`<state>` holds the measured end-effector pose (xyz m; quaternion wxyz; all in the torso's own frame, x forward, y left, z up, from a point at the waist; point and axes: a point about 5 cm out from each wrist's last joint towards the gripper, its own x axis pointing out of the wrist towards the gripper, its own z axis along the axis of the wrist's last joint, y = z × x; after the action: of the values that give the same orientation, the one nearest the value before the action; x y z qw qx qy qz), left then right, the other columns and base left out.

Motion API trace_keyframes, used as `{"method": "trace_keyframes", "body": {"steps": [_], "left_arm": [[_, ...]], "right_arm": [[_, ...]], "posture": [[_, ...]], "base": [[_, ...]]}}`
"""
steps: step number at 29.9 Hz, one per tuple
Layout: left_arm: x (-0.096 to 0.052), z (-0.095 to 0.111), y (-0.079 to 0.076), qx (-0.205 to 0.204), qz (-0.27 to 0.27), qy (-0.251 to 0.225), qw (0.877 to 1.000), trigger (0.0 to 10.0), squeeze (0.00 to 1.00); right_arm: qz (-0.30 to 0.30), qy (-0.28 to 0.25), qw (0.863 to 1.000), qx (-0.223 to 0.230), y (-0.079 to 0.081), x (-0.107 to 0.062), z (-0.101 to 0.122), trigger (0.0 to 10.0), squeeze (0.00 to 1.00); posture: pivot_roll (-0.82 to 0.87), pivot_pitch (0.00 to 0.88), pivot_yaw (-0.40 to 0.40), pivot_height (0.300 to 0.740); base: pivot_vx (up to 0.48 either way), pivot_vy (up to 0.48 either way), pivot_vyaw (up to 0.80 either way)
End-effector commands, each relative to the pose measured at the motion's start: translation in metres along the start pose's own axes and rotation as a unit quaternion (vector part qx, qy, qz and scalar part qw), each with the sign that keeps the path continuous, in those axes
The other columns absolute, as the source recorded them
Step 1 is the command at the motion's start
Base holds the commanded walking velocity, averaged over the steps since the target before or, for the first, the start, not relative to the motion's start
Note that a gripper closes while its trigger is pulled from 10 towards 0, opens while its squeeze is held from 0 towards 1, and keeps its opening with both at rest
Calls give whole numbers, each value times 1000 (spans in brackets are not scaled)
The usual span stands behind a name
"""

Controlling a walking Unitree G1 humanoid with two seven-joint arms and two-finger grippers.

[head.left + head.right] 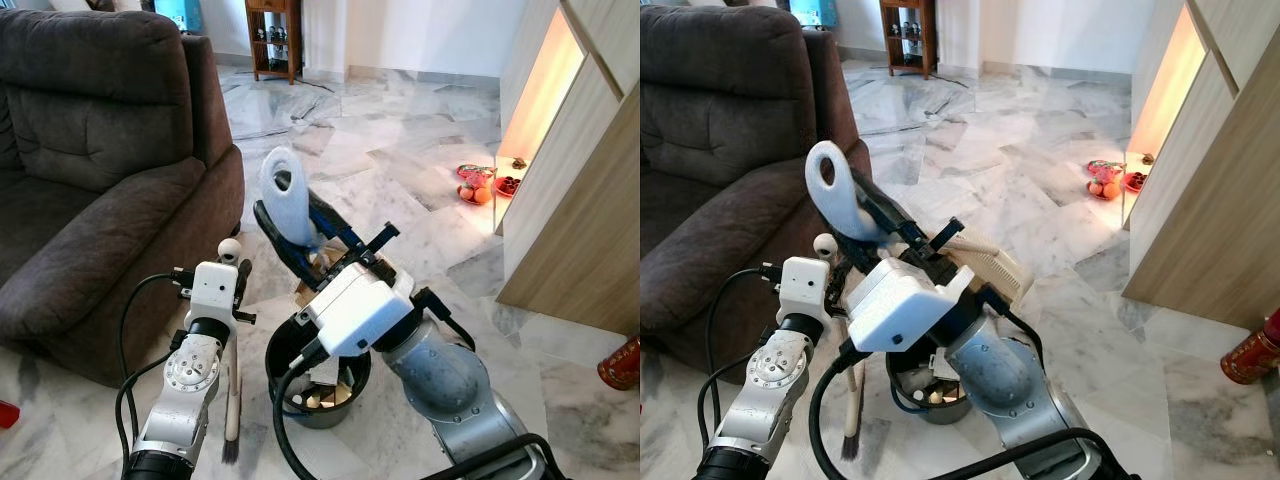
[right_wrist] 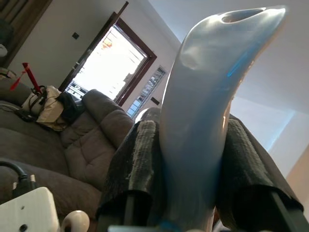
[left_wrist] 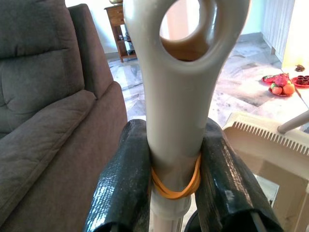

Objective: Sweep floor

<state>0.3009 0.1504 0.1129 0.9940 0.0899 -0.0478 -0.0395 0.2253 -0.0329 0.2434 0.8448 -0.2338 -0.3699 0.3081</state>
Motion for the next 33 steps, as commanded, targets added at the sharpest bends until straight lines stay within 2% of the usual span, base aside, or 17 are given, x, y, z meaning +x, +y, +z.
{"method": "trace_keyframes", "body": {"steps": [1,8,17,18,21,23,24,26,33], "left_arm": [[2,8,0,12,-3,-22,1000,10000,0],[2,9,0,12,-3,-23,1000,10000,0],[2,8,-1,12,-2,-22,1000,10000,0],[2,8,-1,12,-2,-22,1000,10000,0],[2,9,0,12,-1,-23,1000,10000,0],[2,8,0,12,-1,-23,1000,10000,0],[2,8,0,12,-1,-23,1000,10000,0],[2,9,-1,11,-2,-24,1000,10000,0],[1,8,-1,10,-2,-24,1000,10000,0]], "right_arm": [[-5,-56,998,-22,-5,2,21,10000,0],[32,-49,998,-6,4,2,19,10000,0],[12,-38,998,-43,-3,4,13,10000,0],[-11,-29,997,-68,-11,6,9,10000,0],[-47,-17,995,-91,-25,8,2,10000,0],[-86,5,993,-83,-39,8,-7,10000,0],[-86,5,993,-83,-39,8,-7,10000,0],[-124,37,989,-77,-54,4,-24,10000,0],[-188,106,973,-79,-77,-13,-54,10000,0]], "posture": [[93,56,32,740],[92,57,30,740],[94,57,27,740],[95,57,27,740],[95,57,27,740],[92,53,29,740],[92,53,29,740],[94,51,29,740],[96,45,26,740]], "base": [[0,0,0],[0,0,0],[0,0,0],[0,0,0],[0,0,0],[0,0,0],[0,0,0],[0,0,0],[0,0,0]]}}
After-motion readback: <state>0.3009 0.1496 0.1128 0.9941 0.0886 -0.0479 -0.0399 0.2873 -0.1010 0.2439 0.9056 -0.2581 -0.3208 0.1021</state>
